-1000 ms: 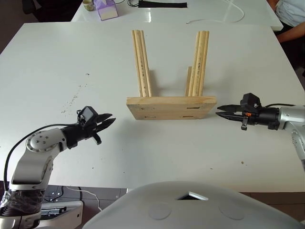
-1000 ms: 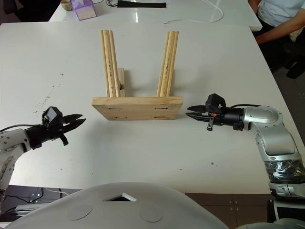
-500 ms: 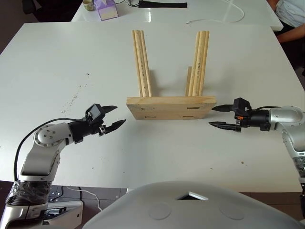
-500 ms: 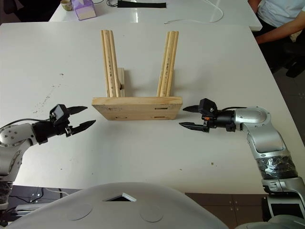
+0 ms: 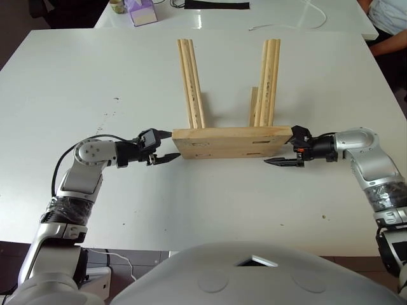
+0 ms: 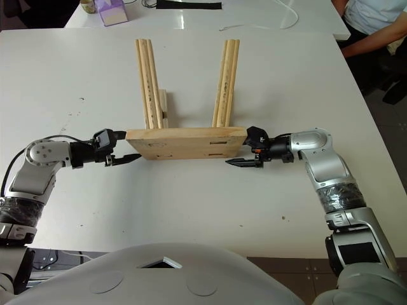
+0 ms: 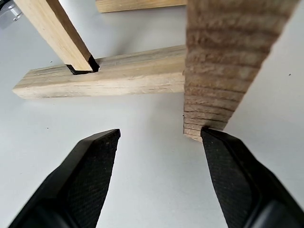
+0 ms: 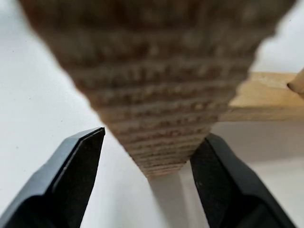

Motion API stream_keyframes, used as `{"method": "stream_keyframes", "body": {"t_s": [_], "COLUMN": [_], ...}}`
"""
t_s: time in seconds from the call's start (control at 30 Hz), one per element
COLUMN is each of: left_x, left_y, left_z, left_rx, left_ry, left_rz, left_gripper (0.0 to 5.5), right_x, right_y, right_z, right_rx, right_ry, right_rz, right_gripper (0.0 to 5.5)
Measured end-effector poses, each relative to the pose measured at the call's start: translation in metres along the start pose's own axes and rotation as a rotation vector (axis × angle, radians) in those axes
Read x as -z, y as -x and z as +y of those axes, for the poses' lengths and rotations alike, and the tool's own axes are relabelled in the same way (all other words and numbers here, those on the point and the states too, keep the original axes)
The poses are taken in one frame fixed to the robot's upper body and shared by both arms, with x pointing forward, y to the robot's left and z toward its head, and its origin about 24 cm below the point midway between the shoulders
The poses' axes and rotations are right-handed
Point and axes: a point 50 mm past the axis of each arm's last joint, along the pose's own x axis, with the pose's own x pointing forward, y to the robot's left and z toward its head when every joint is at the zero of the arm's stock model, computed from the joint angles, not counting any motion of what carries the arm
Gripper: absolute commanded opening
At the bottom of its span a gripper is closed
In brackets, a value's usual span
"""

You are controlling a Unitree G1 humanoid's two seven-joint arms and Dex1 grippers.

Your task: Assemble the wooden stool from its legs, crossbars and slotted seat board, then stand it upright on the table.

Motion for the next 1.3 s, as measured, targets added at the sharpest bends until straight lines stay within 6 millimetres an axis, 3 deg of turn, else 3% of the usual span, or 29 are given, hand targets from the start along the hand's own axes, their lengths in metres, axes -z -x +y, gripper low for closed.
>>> {"method": "stream_keyframes", "body": {"t_s": [0.13, 0.67, 1.0, 1.3], "left_x": [0.0, -0.003, -0.007, -0.002], "left_y": [0.0, 0.007, -0.013, -0.016], "left_z": [-0.002, -0.021, -0.013, -0.014], "left_rx": [0.05, 0.167, 0.133, 0.124], "left_ry": [-0.001, -0.035, -0.045, -0.032], "left_rz": [-0.003, 0.0, -0.046, -0.061], "left_gripper": [3.17, 3.17, 3.2, 1.85], "right_x": [-0.002, 0.004, 0.004, 0.004], "right_y": [0.001, -0.001, -0.006, -0.009], "right_z": [-0.01, -0.01, -0.009, -0.008], "right_rx": [-0.007, -0.018, -0.026, -0.044], "right_ry": [0.024, 0.032, 0.029, 0.032], "right_rz": [0.012, 0.017, 0.003, -0.008], "right_gripper": [3.06, 3.06, 1.55, 1.39]}}
